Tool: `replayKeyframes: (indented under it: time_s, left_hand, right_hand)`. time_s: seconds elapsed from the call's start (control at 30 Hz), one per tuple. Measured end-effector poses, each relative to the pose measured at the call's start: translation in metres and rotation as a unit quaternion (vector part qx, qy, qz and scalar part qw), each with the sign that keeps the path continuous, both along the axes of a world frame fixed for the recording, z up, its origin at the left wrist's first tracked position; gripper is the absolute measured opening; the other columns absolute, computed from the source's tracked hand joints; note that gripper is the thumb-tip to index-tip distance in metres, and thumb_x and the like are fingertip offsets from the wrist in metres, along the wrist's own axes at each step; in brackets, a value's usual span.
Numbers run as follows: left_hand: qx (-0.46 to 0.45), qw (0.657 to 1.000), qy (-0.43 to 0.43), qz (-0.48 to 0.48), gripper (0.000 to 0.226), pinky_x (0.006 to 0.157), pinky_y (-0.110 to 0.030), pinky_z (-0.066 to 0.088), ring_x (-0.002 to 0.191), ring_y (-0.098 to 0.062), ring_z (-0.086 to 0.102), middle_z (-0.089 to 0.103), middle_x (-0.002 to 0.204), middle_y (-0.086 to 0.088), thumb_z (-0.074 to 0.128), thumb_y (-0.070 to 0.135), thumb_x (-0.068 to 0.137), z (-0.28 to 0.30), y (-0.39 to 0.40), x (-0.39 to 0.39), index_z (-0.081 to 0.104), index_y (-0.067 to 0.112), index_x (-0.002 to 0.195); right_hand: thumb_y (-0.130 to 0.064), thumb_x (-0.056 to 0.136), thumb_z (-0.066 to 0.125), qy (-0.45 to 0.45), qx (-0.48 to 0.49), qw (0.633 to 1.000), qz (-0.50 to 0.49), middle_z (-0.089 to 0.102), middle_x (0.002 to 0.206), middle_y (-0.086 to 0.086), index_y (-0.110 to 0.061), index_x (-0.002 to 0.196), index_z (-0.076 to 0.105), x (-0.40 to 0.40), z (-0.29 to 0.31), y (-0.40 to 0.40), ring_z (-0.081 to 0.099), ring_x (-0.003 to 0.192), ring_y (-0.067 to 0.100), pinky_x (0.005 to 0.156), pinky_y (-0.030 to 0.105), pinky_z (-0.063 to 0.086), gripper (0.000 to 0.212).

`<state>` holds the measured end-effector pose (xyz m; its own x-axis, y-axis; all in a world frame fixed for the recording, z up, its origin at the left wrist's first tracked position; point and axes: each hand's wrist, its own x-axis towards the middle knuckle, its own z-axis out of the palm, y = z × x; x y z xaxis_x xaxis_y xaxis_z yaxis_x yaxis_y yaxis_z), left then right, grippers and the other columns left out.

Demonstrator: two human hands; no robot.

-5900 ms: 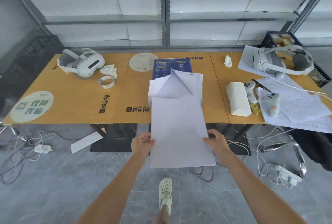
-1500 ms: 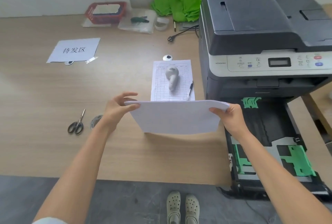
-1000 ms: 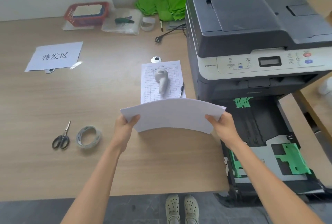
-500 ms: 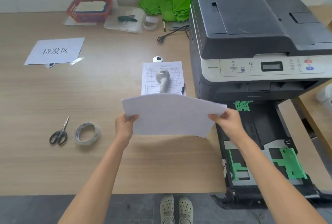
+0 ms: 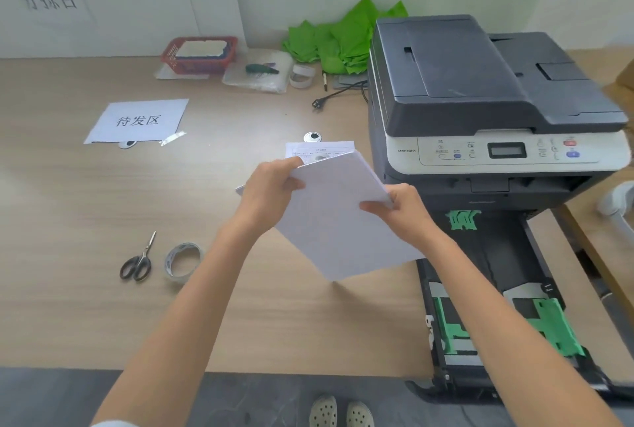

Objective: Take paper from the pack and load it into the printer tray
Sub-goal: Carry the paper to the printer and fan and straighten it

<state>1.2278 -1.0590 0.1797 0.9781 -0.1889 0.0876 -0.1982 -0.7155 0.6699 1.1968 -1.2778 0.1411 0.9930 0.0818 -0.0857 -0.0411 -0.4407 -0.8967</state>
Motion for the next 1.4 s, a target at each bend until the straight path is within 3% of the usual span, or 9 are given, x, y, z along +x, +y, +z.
replayKeyframes:
  time_s: [0.07, 0.2, 0.33, 0.43, 0.63, 0.8, 1.0, 1.17, 1.4]
  left_hand:
    - [-0.047, 0.999, -0.012, 0.019, 0.02, 0.065, -0.027, 0.037, 0.081, -0.019, 0.051, 0.06, 0.087, -0.002, 0.068, 0.008, 0.076, -0.003, 0.011, 0.002, 0.063, 0.021, 0.09]
    - [-0.149, 0.982, -0.049, 0.1, 0.078, 0.092, -0.017, 0.037, 0.112, -0.006, 0.047, 0.052, 0.122, 0.008, 0.081, 0.013, 0.064, -0.021, 0.034, -0.003, 0.042, 0.026, 0.129]
    - [-0.379, 0.911, 0.147, 0.067, 0.061, 0.086, -0.025, 0.047, 0.104, -0.006, 0.063, 0.065, 0.118, 0.008, 0.071, 0.01, 0.076, -0.045, 0.034, -0.014, 0.043, 0.016, 0.13]
    - [-0.377, 0.912, 0.158, 0.034, 0.018, 0.078, -0.022, 0.052, 0.087, -0.008, 0.069, 0.075, 0.091, 0.012, 0.058, 0.007, 0.087, -0.055, 0.021, -0.021, 0.066, 0.015, 0.101]
    - [-0.39, 0.905, 0.144, 0.094, 0.021, 0.063, -0.012, 0.051, 0.072, 0.002, 0.067, 0.073, 0.075, 0.019, 0.051, 0.002, 0.09, -0.078, 0.007, -0.024, 0.066, 0.016, 0.089]
    - [-0.363, 0.905, 0.188, 0.121, 0.022, 0.065, -0.013, 0.052, 0.08, -0.004, 0.067, 0.069, 0.091, 0.006, 0.055, -0.001, 0.087, -0.115, 0.006, -0.03, 0.065, 0.017, 0.096]
    - [-0.36, 0.903, 0.178, 0.15, 0.039, 0.061, -0.015, 0.052, 0.069, 0.001, 0.066, 0.07, 0.079, 0.01, 0.055, -0.016, 0.075, -0.113, 0.007, -0.02, 0.062, 0.021, 0.084]
    - [-0.369, 0.903, 0.173, 0.139, 0.037, 0.056, -0.01, 0.049, 0.061, 0.006, 0.064, 0.07, 0.063, 0.021, 0.056, -0.016, 0.076, -0.112, 0.002, -0.015, 0.063, 0.019, 0.08]
    - [-0.351, 0.905, 0.208, 0.12, 0.028, 0.065, -0.013, 0.052, 0.074, 0.002, 0.066, 0.069, 0.089, 0.006, 0.053, -0.004, 0.085, -0.126, 0.004, -0.021, 0.066, 0.02, 0.09]
  right_hand:
    - [-0.015, 0.081, 0.067, 0.001, 0.024, 1.0, -0.017, 0.039, 0.061, 0.008, 0.011, 0.061, 0.046, -0.003, -0.004, -0.006, 0.033, 0.06, 0.014, 0.058, 0.028, 0.025, 0.039]
    - [-0.018, 0.08, 0.068, 0.001, 0.102, 0.994, -0.048, 0.058, 0.077, 0.037, 0.02, 0.076, 0.055, -0.01, -0.009, -0.014, 0.05, 0.069, 0.017, 0.066, 0.033, 0.039, 0.04]
    - [-0.005, 0.084, 0.064, 0.008, 0.16, 0.984, -0.079, 0.073, 0.075, 0.0, -0.005, 0.081, 0.071, -0.013, -0.008, -0.014, 0.068, 0.068, 0.008, 0.063, 0.022, 0.055, 0.007]
    - [-0.003, 0.083, 0.064, 0.005, 0.19, 0.977, -0.094, 0.073, 0.074, -0.012, -0.01, 0.086, 0.07, -0.015, -0.014, -0.01, 0.069, 0.07, 0.005, 0.063, 0.019, 0.055, 0.01]
    - [-0.003, 0.091, 0.053, -0.003, 0.175, 0.979, -0.108, 0.067, 0.1, 0.004, -0.01, 0.107, 0.061, -0.018, -0.043, -0.004, 0.064, 0.092, 0.018, 0.081, 0.028, 0.053, 0.019]
    - [0.015, 0.079, 0.04, 0.03, 0.171, 0.979, -0.11, 0.062, 0.108, -0.005, -0.012, 0.121, 0.048, -0.021, -0.076, 0.004, 0.057, 0.107, 0.012, 0.094, 0.032, 0.045, 0.051]
    - [0.003, 0.066, 0.048, -0.029, 0.209, 0.963, -0.169, 0.051, 0.095, -0.007, -0.023, 0.101, 0.039, -0.015, -0.069, 0.004, 0.053, 0.093, 0.013, 0.084, 0.039, 0.047, 0.044]
    - [0.008, 0.082, 0.044, -0.057, 0.182, 0.968, -0.16, 0.055, 0.091, -0.036, -0.027, 0.109, 0.035, -0.01, -0.064, 0.008, 0.055, 0.092, -0.011, 0.078, 0.009, 0.046, 0.046]
    - [0.003, 0.091, 0.039, 0.003, 0.122, 0.986, -0.113, 0.057, 0.111, -0.027, -0.029, 0.123, 0.043, -0.011, -0.083, -0.002, 0.052, 0.107, -0.012, 0.09, 0.008, 0.04, 0.045]
